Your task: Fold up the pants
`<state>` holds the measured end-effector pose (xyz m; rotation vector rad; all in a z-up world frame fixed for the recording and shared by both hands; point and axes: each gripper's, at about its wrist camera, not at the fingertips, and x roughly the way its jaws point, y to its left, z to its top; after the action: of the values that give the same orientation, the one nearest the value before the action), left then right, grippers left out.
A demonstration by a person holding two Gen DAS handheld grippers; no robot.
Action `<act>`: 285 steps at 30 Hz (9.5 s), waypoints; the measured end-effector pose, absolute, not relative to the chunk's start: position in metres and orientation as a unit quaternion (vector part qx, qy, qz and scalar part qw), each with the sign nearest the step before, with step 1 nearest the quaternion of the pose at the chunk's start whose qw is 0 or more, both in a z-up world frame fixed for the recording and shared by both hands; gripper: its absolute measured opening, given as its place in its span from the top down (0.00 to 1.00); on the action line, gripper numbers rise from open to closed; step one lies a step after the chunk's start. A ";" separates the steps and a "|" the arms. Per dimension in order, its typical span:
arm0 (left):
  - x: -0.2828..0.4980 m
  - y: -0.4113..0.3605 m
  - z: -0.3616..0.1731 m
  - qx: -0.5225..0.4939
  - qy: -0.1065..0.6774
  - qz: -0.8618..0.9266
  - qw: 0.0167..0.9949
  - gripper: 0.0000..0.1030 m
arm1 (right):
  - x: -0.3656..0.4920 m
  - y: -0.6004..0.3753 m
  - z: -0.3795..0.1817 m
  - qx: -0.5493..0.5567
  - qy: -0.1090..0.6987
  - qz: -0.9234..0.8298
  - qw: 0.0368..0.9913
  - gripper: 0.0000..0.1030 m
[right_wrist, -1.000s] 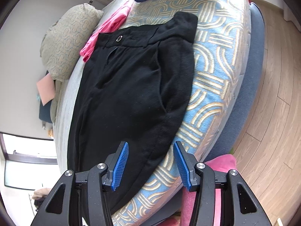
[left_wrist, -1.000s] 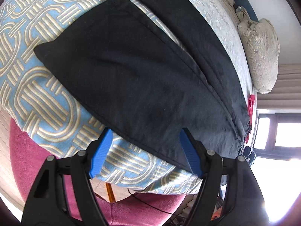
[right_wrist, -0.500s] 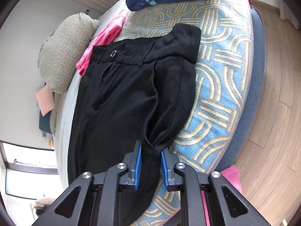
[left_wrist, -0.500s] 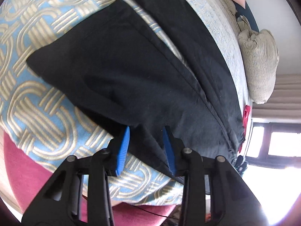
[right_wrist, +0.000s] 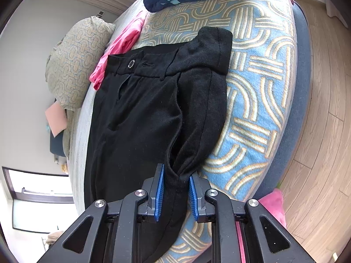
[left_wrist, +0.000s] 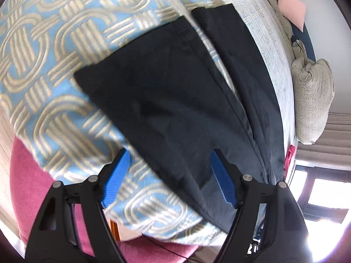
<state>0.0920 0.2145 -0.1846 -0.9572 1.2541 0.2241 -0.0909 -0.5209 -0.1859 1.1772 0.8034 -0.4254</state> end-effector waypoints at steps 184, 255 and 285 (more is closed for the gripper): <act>0.266 0.226 -0.164 -0.434 0.490 -0.012 0.756 0.94 | 0.022 -0.543 -0.189 0.567 0.404 -0.164 0.699 0.49; 0.140 0.366 -0.201 -0.507 0.470 0.033 0.721 0.94 | 0.121 -0.257 -0.213 0.485 0.550 0.032 0.679 0.91; 0.079 0.434 -0.207 -0.509 0.405 0.034 0.758 0.62 | 0.107 -0.162 -0.099 0.232 0.582 0.119 0.770 0.73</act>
<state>0.0794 0.4343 -0.2066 -1.1089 0.8833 0.0737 0.1071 -0.1623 -0.0993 0.5034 1.2615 0.2579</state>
